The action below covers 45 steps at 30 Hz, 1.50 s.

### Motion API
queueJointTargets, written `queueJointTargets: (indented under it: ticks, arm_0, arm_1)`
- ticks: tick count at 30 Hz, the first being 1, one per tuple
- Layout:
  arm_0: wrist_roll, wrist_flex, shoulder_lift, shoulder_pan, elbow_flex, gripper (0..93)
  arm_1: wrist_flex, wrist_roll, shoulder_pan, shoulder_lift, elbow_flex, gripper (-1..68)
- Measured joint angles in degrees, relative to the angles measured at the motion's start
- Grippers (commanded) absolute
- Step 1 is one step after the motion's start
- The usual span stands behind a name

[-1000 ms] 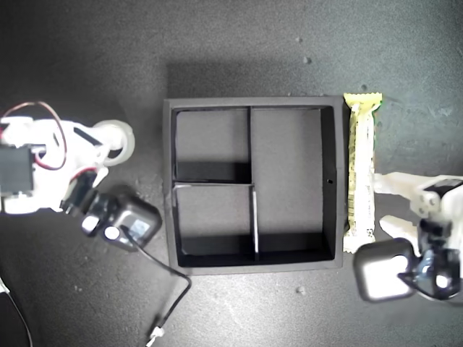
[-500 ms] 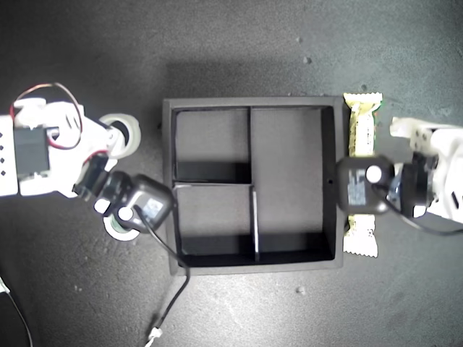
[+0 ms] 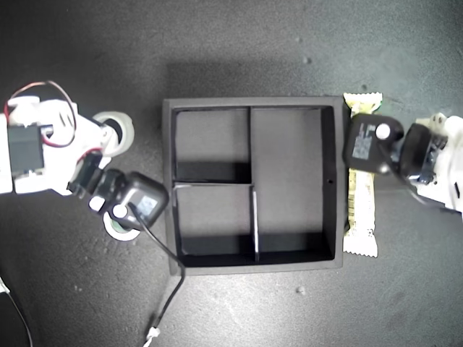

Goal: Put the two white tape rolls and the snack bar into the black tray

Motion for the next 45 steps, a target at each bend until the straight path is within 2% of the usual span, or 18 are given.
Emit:
queueJointTargets:
  ticks: [4,10,11,14,16,22,30,37,40,45]
  arm_0:
    - [1.14,3.69,5.01,-0.09,0.00,0.0]
    - [3.78,15.21,12.57,0.00,-6.59,0.0]
    - [4.31,17.14,12.92,0.00,-8.88,0.0]
    - [6.50,22.24,12.92,0.00,-17.14,0.0]
    - [8.09,24.61,11.34,0.00,-23.29,0.0]
    - [11.51,29.00,-1.93,0.00,-42.19,0.0]
    - [12.30,32.26,-23.20,0.09,-62.05,0.0]
    - [13.18,46.14,-40.25,1.23,-87.98,0.0]
    - [13.71,50.01,-46.67,1.85,-100.81,0.0]
    - [13.71,51.42,-47.20,1.85,-104.15,0.0]
  arm_1:
    - [-0.62,-21.01,-1.32,0.00,-2.99,7.1]
    - [-0.88,-50.19,-5.45,0.00,-5.54,7.0]
    - [-0.88,-52.73,-5.71,0.00,-5.54,8.2]
    - [-1.76,-59.85,-5.98,0.00,-5.54,18.8]
    - [-2.81,-63.81,-6.59,0.00,-5.27,22.8]
    - [-7.65,-71.02,-7.03,-3.60,-3.34,22.5]
    - [-15.21,-72.86,-5.62,-12.83,-0.18,20.8]
    - [-24.43,-72.25,-5.27,-13.54,8.44,21.8]
    - [-23.64,-71.54,-5.27,-13.54,8.70,23.0]
    - [-12.13,-71.46,-5.10,-15.21,2.02,26.4]
